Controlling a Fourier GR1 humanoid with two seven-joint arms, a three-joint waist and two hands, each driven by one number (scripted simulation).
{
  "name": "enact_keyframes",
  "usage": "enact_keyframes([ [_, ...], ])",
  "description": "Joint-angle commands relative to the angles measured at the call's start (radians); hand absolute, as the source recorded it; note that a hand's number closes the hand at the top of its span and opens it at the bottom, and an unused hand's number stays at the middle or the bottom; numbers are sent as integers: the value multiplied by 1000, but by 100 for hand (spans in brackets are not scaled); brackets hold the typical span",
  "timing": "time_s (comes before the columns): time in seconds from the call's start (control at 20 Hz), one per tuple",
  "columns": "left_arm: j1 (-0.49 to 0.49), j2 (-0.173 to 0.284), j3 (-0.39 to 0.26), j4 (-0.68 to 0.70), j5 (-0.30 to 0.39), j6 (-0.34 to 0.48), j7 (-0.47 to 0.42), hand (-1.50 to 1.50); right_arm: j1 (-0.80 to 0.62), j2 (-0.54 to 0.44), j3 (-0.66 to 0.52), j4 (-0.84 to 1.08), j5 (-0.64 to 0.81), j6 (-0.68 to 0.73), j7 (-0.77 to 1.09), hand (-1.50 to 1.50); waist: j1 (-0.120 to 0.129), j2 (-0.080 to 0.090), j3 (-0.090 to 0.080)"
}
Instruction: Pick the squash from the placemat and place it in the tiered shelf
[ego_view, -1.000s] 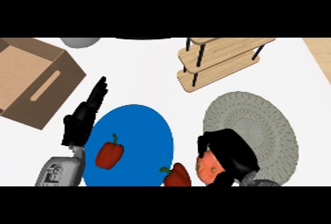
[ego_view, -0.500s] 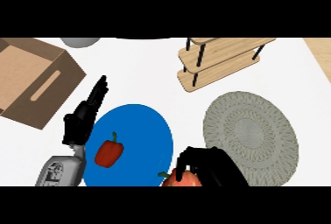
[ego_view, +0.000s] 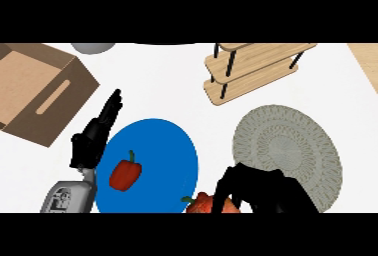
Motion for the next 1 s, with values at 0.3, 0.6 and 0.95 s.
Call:
enact_keyframes([
  [0.3,10,-5,-6,16,-8,-1,-20,0,-320,-14,-272,-77,4,83,161,150,-4,1,1],
  [0.6,-32,-10,-4,4,-17,14,15,0,-606,-47,-467,33,-23,162,230,150,-2,0,0],
  [0.95,-26,22,35,10,17,-19,14,0,-807,-104,-651,159,-104,182,243,150,-2,0,0],
])
